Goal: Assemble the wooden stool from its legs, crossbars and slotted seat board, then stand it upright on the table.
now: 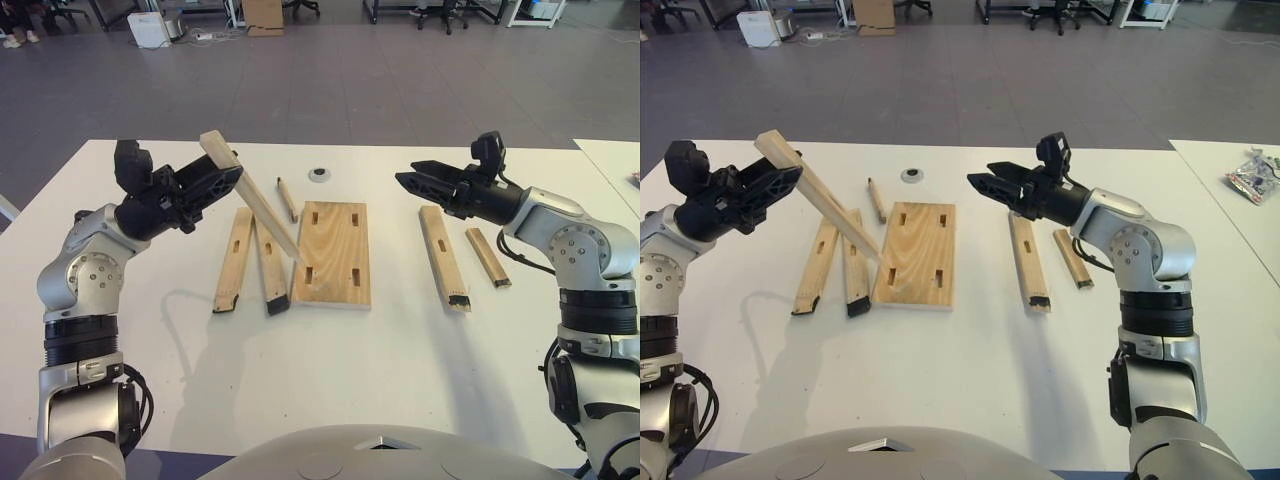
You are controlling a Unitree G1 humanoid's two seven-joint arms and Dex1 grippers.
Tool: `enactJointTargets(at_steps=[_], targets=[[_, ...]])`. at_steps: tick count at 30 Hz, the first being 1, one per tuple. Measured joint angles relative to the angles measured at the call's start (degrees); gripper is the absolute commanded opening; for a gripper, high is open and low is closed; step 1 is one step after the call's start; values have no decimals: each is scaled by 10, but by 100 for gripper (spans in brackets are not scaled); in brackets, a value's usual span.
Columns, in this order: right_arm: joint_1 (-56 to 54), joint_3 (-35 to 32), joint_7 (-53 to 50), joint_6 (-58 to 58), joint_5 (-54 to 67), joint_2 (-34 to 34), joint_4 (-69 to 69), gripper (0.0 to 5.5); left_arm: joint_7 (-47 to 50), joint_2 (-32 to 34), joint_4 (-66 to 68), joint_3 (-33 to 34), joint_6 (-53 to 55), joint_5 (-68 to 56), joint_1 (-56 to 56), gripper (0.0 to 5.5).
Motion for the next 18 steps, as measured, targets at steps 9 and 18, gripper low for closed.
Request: enactJointTargets(at_steps=[9,18], targets=[[-45,48,64,51,64,43,-58,414,51,-84,-43,0,62,-95,-46,206],[-94,83,97,82,87,58,-62,373,81,-135,-51,-24,119,-144,-116,206]])
